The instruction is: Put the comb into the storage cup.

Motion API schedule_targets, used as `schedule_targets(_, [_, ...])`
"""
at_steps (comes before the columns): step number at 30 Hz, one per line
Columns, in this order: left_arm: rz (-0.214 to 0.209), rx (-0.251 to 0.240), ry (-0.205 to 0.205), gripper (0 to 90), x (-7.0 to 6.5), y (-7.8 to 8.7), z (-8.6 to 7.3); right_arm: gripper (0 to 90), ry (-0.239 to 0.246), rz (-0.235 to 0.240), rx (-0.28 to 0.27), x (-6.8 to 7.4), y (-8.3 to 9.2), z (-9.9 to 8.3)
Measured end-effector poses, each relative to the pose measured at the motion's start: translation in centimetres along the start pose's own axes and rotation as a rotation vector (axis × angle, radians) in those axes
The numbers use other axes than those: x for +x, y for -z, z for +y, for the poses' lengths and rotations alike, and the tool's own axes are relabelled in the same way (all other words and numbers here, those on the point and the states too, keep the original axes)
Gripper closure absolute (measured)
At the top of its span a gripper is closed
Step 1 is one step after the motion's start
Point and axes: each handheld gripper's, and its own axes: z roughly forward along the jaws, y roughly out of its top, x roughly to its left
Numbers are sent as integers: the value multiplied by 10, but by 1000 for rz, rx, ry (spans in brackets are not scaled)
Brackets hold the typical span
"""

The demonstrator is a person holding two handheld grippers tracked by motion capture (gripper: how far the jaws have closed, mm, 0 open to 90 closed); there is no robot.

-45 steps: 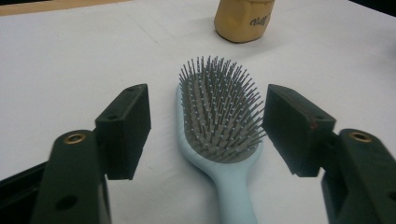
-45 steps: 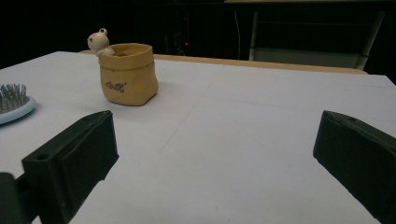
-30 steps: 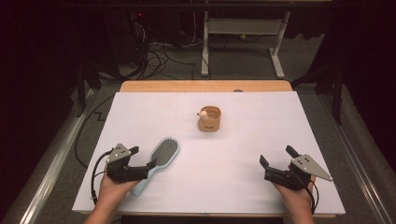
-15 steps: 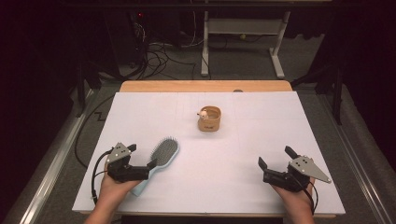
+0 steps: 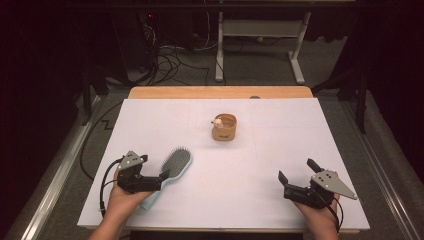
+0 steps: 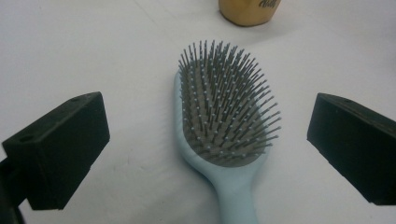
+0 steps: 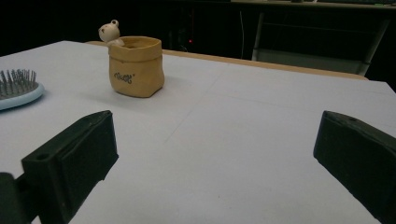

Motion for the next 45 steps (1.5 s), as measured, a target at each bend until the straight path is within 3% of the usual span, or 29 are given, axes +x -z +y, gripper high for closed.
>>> schedule_targets(7, [63,121,-38,0,-3,-6,2,2,-1,3,-11,-1,2,2])
schedule_targets(11, [64,165,-60,0,-5,-7,5,2,6,11,-5,0,1,1])
schedule_targets(16, [27,208,-38,0,-3,-9,8,2,10,14,-1,1,-1,1])
schedule_targets(25, [34,279,-71,0,-8,-11,15,2,9,15,-2,1,-1,1])
schedule_targets(28, [41,324,-109,0,-13,-16,20,2,9,17,-2,1,-1,1])
schedule_targets(35, [29,373,-119,0,-16,-24,25,2,7,17,-3,1,0,1])
schedule_targets(45, [49,435,-143,6,-20,-34,31,2,5,18,-2,1,0,0])
